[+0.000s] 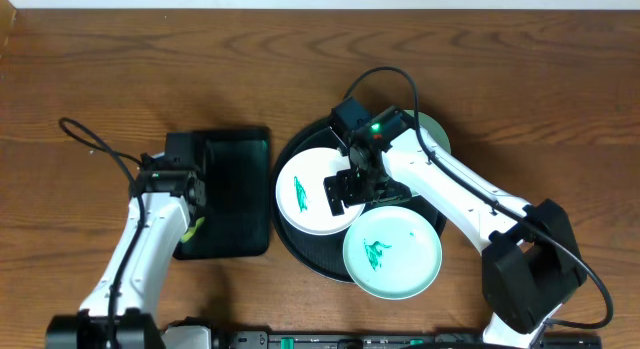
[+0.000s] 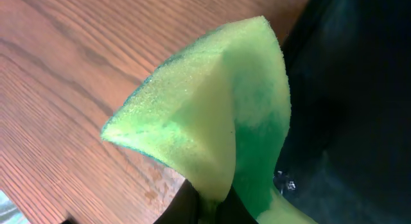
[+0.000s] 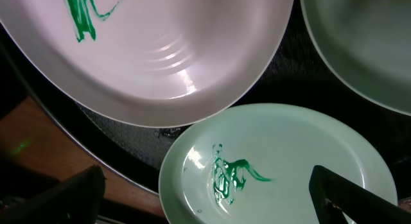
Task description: Clean dirty plates on tray and stack at the side
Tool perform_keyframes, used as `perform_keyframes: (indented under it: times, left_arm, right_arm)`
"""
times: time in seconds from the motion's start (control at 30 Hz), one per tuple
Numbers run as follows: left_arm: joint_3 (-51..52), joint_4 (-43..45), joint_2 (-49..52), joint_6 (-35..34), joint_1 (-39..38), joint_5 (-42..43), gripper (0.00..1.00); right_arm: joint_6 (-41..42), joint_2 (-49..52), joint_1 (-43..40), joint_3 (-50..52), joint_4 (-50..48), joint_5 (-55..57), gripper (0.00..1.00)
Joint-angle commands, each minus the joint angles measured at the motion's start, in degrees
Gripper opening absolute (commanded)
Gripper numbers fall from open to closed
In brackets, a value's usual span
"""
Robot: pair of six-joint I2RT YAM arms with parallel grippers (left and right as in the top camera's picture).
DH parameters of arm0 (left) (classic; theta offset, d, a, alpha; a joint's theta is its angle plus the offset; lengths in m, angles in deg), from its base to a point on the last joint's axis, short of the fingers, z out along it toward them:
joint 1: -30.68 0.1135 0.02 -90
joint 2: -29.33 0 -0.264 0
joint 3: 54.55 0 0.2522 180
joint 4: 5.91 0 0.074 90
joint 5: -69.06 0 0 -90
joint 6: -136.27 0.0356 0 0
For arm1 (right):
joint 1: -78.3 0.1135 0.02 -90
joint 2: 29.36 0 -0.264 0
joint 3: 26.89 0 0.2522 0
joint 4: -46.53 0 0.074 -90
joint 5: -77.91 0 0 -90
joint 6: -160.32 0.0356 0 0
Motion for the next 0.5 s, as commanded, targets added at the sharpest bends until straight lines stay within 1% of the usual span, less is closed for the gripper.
perform_keyframes:
  times: [0.0,0.23,0.47]
  left_arm:
    - [-1.6,0.4,4.2,0.8,0.2,-2.4,0.07]
    - [-3.3,0.4,11.9,1.2,-0.8,-2.5,0.07]
    - [-5.4,0.5,12.4,1.7,-4.7,-2.5,0.07]
  right_arm:
    - [-0.8,-0.2,0.1,0.1,0.0,0.6,0.99]
    - [-0.9,-0.2,0.1,0.1,0.0,0.6,0.99]
    - [-0.8,-0.2,0.1,0.1,-0.3,0.7,0.99]
